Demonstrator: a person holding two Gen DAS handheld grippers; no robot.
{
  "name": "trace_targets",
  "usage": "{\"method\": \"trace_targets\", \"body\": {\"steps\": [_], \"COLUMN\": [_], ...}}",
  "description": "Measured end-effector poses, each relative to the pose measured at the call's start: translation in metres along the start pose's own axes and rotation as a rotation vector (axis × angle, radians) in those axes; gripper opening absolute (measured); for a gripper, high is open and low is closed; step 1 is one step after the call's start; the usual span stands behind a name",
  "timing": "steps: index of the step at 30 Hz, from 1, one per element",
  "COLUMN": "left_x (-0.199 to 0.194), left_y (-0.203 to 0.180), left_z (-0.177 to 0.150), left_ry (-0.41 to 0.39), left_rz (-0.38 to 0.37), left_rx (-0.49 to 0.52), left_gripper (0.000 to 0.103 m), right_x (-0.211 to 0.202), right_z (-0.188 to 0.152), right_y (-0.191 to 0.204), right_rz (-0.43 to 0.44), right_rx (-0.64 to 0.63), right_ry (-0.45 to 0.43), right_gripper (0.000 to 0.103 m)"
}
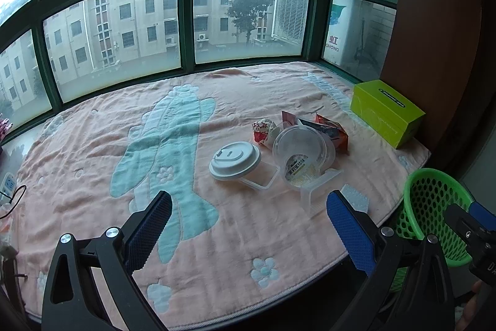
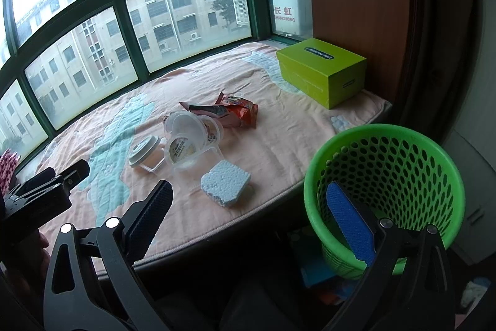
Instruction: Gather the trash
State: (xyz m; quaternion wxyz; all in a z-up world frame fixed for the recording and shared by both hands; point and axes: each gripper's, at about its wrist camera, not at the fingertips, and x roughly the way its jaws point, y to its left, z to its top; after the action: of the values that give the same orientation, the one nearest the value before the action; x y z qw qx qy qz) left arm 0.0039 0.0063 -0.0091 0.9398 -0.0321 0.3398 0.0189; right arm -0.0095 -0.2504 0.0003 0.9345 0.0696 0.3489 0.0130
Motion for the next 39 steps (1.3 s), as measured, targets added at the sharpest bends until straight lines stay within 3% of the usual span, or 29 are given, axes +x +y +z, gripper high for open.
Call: {"method": "trace_targets", "body": {"steps": [39], "left_x": [0.023], "left_y": [0.003], "left_z": [0.010], "left_ry": [0.032], "left_rz": [0.010], "left_rx": [0.008], "left_gripper": [0.097], "right_x": [0.027], "right_z": [0.008], "right_y": [-0.003], "right_rz": [0.005], "right_rx": [-0.012], "right_ry": [0.048], "right_gripper": [0.098]}}
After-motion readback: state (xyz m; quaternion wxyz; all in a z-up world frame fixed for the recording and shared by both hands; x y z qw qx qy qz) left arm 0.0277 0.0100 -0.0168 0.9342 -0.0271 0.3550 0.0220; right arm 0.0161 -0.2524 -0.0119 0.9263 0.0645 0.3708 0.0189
